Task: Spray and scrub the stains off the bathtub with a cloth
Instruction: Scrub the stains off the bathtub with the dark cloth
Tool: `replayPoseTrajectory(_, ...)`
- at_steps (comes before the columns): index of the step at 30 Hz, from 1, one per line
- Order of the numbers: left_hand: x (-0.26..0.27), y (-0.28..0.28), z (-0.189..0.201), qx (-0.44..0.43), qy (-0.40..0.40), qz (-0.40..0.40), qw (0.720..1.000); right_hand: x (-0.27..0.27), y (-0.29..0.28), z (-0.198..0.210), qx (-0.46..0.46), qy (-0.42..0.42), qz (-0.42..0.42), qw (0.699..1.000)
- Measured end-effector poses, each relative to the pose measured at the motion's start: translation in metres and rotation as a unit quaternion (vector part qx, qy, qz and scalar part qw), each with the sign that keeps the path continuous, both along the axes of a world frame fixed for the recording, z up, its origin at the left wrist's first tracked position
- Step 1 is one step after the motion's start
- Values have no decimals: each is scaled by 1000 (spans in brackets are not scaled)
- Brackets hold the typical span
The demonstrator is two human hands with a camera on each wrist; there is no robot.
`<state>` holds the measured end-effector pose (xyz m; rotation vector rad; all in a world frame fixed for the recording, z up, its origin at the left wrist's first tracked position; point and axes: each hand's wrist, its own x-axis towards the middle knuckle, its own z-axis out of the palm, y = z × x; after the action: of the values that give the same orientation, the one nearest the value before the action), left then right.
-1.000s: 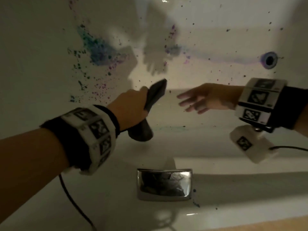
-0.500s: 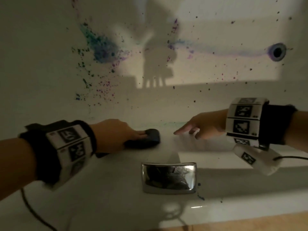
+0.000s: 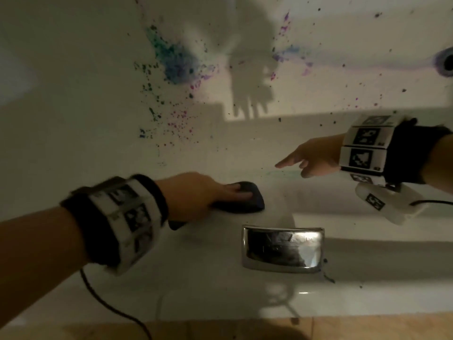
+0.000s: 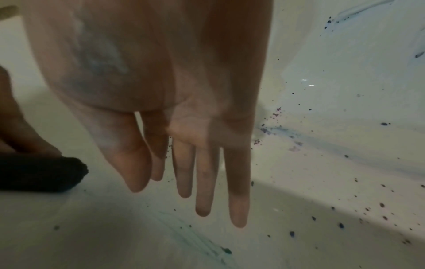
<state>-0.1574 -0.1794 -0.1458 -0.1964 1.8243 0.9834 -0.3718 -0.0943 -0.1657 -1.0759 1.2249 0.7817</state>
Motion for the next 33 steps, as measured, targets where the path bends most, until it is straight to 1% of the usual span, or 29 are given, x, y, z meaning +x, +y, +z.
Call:
replayPoseTrajectory(1,0,7,-6,-9,8,-43,999,0,2,-1,7,2,7,1000)
replayPoseTrajectory(2,3,7,-10,-17,4,-65,998,-1,3,-2,13,2,14,1000)
replayPoseTrajectory(5,24,-11,-20,-57,-40,-84,994,-4,7,-2,24,7,30,999)
replayPoseTrajectory(8,53,-36,-30,-103,-134,-111,979,-6,8,-5,24,10,33,999)
replayPoseTrajectory(10,76,-50,-36,-135,-179,-157,962,-7,8,-7,18,14,26,999)
replayPoseTrajectory(11,86,-58,-39,-157,-201,-165,953,-8,7,-8,14,16,19,1000)
replayPoseTrajectory(12,94,-65,-40,-177,-225,-155,946,-9,7,-9,11,18,11,1000)
replayPoseTrajectory(14,101,-74,-37,-203,-235,-121,943,-11,5,-11,10,21,-5,1000)
replayPoseTrajectory(15,99,-75,-35,-209,-236,-58,947,-12,5,-12,9,23,-12,1000)
replayPoseTrajectory(16,91,-72,-31,-220,-233,27,947,-13,4,-14,6,25,-18,1000)
replayPoseTrajectory(17,82,-69,-26,-214,-199,112,950,-14,4,-16,3,28,-23,999)
replayPoseTrajectory(18,67,-63,-18,-186,-148,165,957,-14,4,-17,-1,32,-27,999)
replayPoseTrajectory(19,53,-55,-14,-145,-99,198,964,-15,4,-18,-2,36,-30,999)
replayPoseTrajectory(20,38,-45,-12,-111,-58,184,975,-16,4,-19,-2,39,-31,999)
replayPoseTrajectory(21,23,-34,-12,-77,-21,140,987,-17,4,-20,-2,43,-32,999)
replayPoseTrajectory(22,10,-21,-15,-43,7,66,997,-17,4,-21,-3,45,-34,998)
replayPoseTrajectory(24,-5,-3,-28,-11,9,-48,999,-19,3,-22,-5,49,-34,998)
replayPoseTrajectory(25,-6,-2,-36,-6,-3,-69,998,-19,2,-22,-7,50,-33,998)
replayPoseTrajectory(29,9,-23,-50,-30,-100,-83,991,-24,0,-23,-10,55,-31,998)
replayPoseTrajectory(33,48,-49,-66,-98,-215,-70,969,-26,0,-25,-6,55,-32,998)
